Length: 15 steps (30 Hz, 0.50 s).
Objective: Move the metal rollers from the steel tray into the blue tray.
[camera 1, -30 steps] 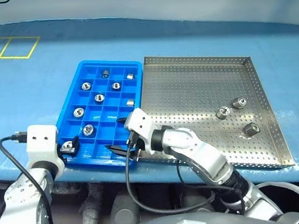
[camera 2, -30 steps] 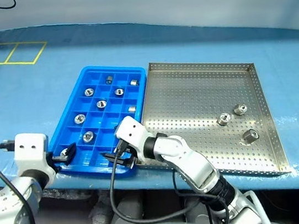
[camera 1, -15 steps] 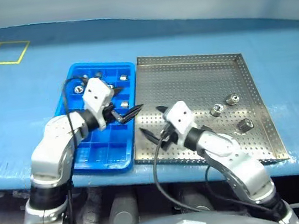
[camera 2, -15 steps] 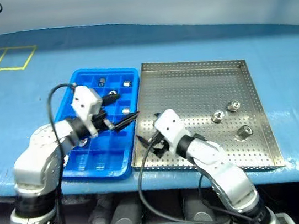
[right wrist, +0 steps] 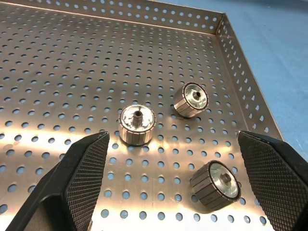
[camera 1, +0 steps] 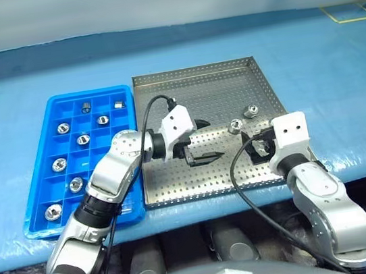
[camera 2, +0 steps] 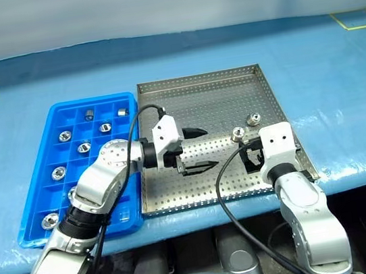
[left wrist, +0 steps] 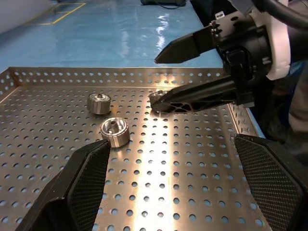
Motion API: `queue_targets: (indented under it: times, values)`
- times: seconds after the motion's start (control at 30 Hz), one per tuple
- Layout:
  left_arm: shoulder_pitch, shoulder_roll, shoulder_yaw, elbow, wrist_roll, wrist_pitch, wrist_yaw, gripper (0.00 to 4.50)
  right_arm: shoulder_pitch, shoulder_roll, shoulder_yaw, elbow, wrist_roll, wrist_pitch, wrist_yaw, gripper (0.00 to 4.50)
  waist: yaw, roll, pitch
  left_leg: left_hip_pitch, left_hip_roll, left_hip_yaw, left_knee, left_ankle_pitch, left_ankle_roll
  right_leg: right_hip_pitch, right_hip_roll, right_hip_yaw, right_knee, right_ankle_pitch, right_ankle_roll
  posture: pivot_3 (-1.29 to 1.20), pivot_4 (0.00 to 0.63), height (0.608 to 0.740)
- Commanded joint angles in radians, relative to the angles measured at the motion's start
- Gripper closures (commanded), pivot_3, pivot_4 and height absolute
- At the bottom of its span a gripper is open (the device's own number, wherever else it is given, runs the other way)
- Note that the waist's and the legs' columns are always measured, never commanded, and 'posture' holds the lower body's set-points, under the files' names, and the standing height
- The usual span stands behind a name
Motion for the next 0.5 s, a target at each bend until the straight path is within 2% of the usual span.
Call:
queue_targets:
  times: [0.03, 0.27, 0.5]
  values:
    - [0.028, -0.022, -0.016, -0.018, 0.032, -0.037, 0.041, 0.02, -0.048, 0.013, -0.038, 0.054, -0.004, -0.014, -0.027, 0.00, 0.000, 0.000, 0.000, 0.000, 0.000, 0.000, 0.000, 0.000, 0.000, 0.000, 0.000, 0.000, 0.000, 0.000, 0.000, -0.17, 0.150, 0.740]
    - [0.075, -0.043, -0.021, -0.062, 0.038, -0.016, 0.087, 0.02, -0.096, 0.022, -0.139, 0.127, 0.001, 0.026, -0.064, 0.00, 0.018, 0.000, 0.000, -0.002, -0.001, 0.000, 0.000, 0.000, 0.000, -0.001, -0.001, 0.001, -0.001, 0.001, 0.001, -0.13, 0.150, 0.740]
    - [0.077, -0.044, -0.018, -0.073, 0.029, -0.005, 0.099, 0.02, -0.311, 0.066, -0.179, 0.296, 0.010, 0.028, -0.121, 0.00, 0.019, 0.001, 0.000, 0.000, -0.001, 0.003, 0.001, 0.000, 0.001, -0.001, -0.001, 0.003, 0.000, 0.002, 0.002, -0.11, 0.150, 0.740]
